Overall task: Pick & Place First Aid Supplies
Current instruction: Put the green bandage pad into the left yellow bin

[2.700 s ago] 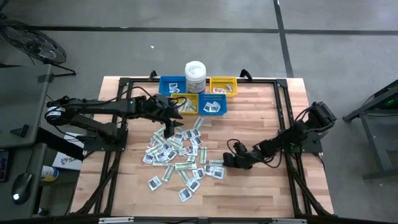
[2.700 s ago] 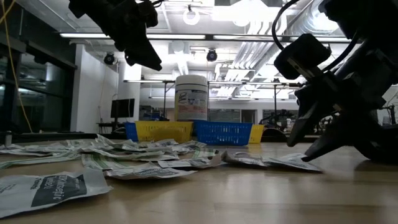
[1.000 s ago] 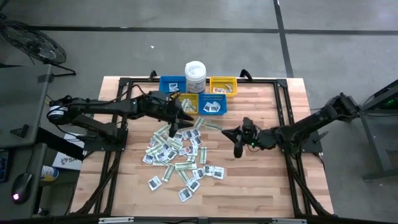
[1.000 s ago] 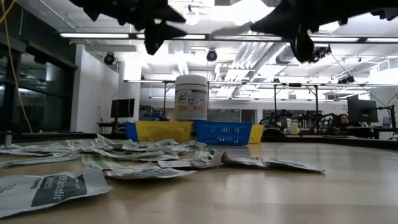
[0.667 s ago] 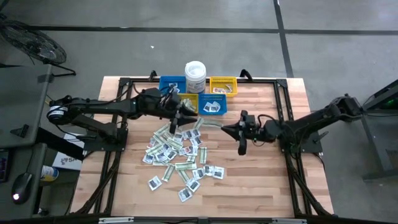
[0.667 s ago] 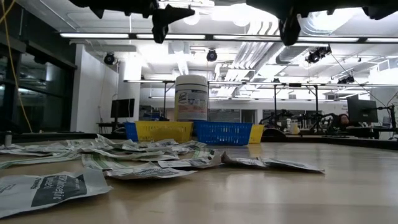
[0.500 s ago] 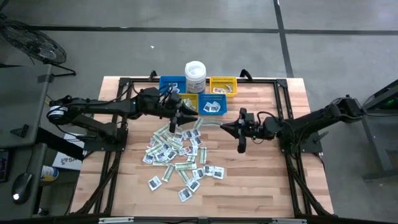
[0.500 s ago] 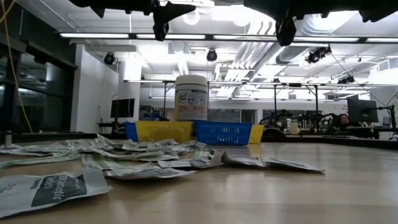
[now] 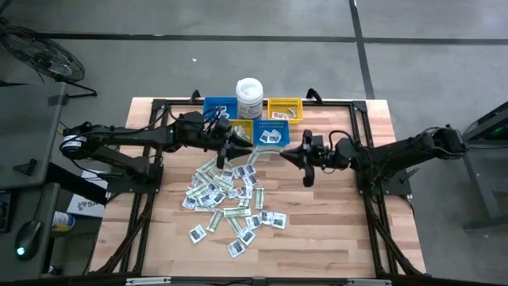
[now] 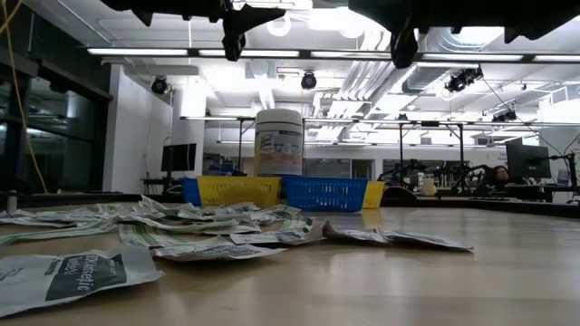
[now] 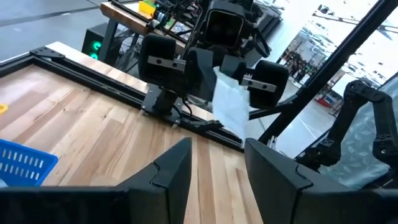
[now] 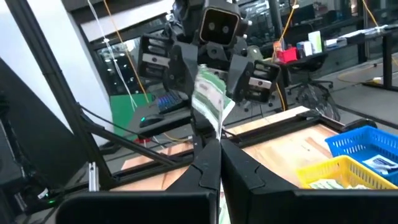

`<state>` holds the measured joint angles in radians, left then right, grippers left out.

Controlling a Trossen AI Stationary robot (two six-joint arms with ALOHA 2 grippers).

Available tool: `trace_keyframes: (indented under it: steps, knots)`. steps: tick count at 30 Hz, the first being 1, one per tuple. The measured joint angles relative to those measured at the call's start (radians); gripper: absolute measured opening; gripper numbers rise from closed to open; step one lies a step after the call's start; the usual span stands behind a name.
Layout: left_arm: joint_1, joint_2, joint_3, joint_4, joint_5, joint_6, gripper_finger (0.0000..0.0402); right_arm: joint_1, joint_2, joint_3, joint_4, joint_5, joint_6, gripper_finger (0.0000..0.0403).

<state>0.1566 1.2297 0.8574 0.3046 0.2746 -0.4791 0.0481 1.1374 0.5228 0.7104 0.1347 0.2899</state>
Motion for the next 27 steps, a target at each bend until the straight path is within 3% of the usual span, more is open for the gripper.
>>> trace_keyframes:
  steps: [10,18,21,27]
  knots:
    - [0.000,0.000,0.000,0.005,-0.007,0.000,0.0149,-0.023,0.075,0.085,-0.045,-0.054,-0.008,0.0000]
    - [0.000,0.000,0.000,0.010,0.004,0.001,0.0144,-0.023,0.129,0.137,-0.093,-0.016,-0.009,0.0000]
    - [0.000,0.000,0.000,0.008,0.010,0.002,0.0114,-0.030,0.127,0.137,-0.093,-0.001,-0.002,0.0000]
    - [0.000,0.000,0.000,0.008,0.000,0.023,0.0010,-0.036,0.126,0.137,-0.093,0.011,0.000,0.0000]
